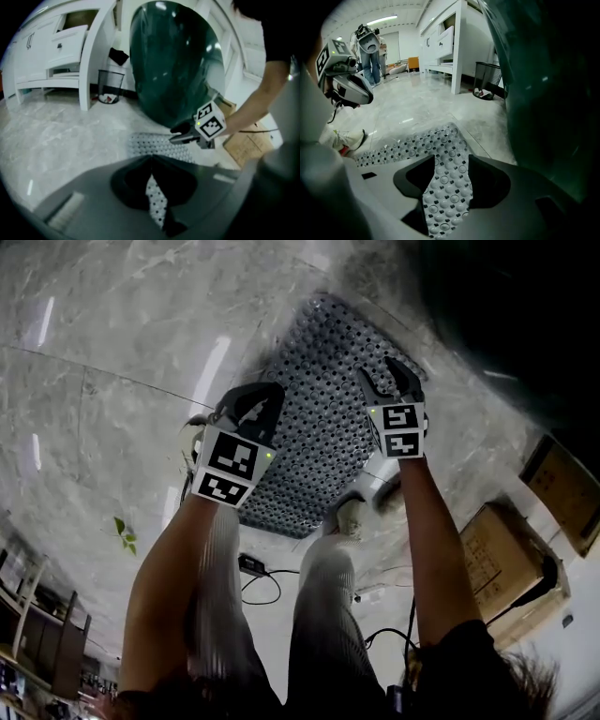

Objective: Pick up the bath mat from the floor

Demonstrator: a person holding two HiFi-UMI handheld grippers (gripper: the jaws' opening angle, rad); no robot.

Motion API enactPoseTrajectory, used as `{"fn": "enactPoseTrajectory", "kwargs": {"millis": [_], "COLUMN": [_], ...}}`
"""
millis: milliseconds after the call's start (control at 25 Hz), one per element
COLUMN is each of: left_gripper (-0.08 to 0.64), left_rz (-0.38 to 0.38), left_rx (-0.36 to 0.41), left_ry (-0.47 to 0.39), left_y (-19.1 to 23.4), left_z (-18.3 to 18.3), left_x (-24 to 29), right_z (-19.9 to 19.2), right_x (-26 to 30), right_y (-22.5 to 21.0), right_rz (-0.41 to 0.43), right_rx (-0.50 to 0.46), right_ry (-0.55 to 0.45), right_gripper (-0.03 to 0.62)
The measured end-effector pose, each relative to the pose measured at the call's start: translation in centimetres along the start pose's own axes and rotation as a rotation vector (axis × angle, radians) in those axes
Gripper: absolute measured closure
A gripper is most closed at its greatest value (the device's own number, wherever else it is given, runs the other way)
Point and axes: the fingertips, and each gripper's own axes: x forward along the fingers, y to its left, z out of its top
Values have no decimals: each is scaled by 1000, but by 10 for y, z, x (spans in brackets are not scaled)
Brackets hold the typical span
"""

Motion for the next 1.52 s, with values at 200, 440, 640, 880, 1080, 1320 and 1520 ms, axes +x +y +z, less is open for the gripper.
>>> {"fn": "enactPoseTrajectory", "kwargs": {"millis": [200, 440, 640, 880, 1080, 1320, 1520], "left_gripper": [551, 551, 551, 551, 551, 551, 551], "left_rz": [1, -25, -32, -42, -55, -29, -24], "left_rx": [13, 40, 60, 64, 65, 48, 39], "left_ry": [-6, -9, -19, -22, -33, -51, -38], "left_y": [12, 23, 33, 40, 40, 49, 48], "left_z": [-15, -25, -28, -31, -25, -22, -26], "left_x": [17, 35, 45, 58, 67, 69, 70], "right_z": [-12, -15, -18, -24, -29, -29, -44], "right_x": [15, 41, 64, 83, 92, 95, 92], "right_y": [-24, -41, -51, -46, -48, -56, -44], "right_rz": [-50, -46, -18, 55, 129, 160, 244], "right_rx": [-45, -113, -145, -259, -260, -312, -321], "right_ry": [16, 33, 57, 96, 123, 141, 210], "right_gripper": [380, 376, 364, 353, 331, 321, 396]}}
